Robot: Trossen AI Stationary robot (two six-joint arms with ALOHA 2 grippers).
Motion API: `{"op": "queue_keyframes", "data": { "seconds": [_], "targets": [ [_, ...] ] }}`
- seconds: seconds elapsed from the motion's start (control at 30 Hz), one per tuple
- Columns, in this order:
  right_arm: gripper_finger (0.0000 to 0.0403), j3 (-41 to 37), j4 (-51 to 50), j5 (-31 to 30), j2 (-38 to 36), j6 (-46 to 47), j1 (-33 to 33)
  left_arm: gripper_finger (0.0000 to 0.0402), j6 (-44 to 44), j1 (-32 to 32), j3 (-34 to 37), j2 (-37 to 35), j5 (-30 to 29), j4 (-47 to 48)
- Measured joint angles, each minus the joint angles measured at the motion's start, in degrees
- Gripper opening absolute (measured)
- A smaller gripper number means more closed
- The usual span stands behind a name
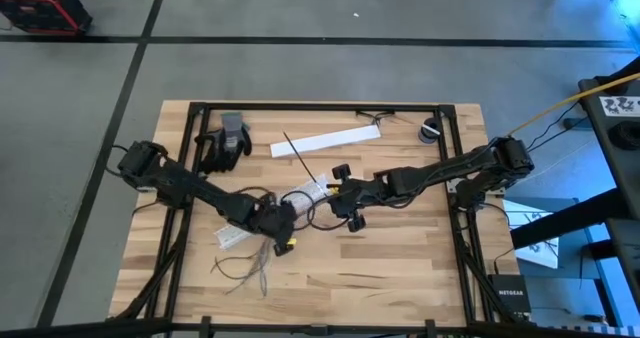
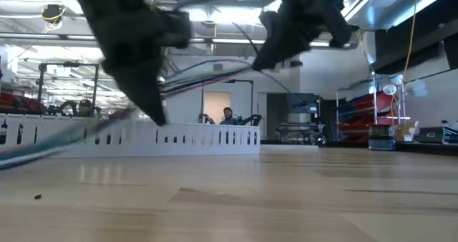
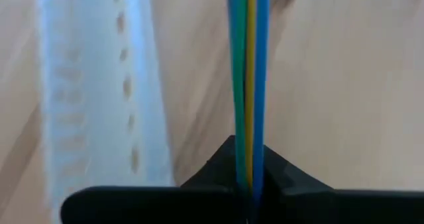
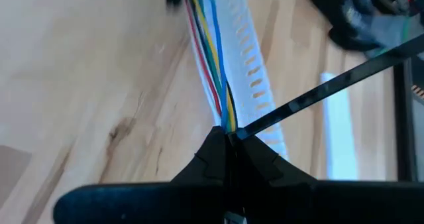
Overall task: Ziptie cables
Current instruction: Put the ziptied cables into the white cable duct
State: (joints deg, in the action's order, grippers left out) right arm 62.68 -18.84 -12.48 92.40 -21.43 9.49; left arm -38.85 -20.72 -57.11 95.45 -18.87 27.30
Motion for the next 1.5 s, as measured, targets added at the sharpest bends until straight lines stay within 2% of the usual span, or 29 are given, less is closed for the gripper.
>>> {"op": "queue_keyframes", "data": {
  "seconds": [0.2,0.33,0.5,0.7,0.9,1.2,1.4,1.5],
  "targets": [
    [0.0014,-4.7,5.5,1.5,0.0,-0.5,-2.0,0.0002,-8.9,-3.3,-4.3,-2.6,0.5,15.3],
    [0.0014,-7.1,13.4,4.3,0.1,-3.3,-4.4,0.0002,-11.5,-4.4,-6.9,-2.6,0.8,21.9],
    [0.0014,-7.2,19.1,7.1,2.1,-8.2,-7.1,0.0001,-13.8,-4.4,-11.1,-2.6,2.0,32.3],
    [0.0014,-7.0,20.7,9.9,4.8,-10.5,-10.3,0.0001,-17.9,-5.1,-16.4,-2.6,3.5,45.0],
    [0.0014,-7.1,21.1,11.0,7.7,-12.6,-12.6,0.0001,-18.0,-5.3,-15.6,-2.6,7.8,46.1],
    [0.0014,-7.1,20.2,9.2,8.0,-19.0,-14.2,0.0001,-20.2,-6.7,-14.5,-2.6,8.6,46.2],
    [0.0014,-7.2,20.2,11.0,8.0,-19.5,-15.8,0.0001,-19.1,-6.8,-14.5,-2.6,8.3,46.6],
    [0.0014,-7.2,20.7,14.9,8.9,-18.8,-16.8,0.0001,-17.4,-6.9,-14.5,-2.6,7.5,46.9]
  ]
}}
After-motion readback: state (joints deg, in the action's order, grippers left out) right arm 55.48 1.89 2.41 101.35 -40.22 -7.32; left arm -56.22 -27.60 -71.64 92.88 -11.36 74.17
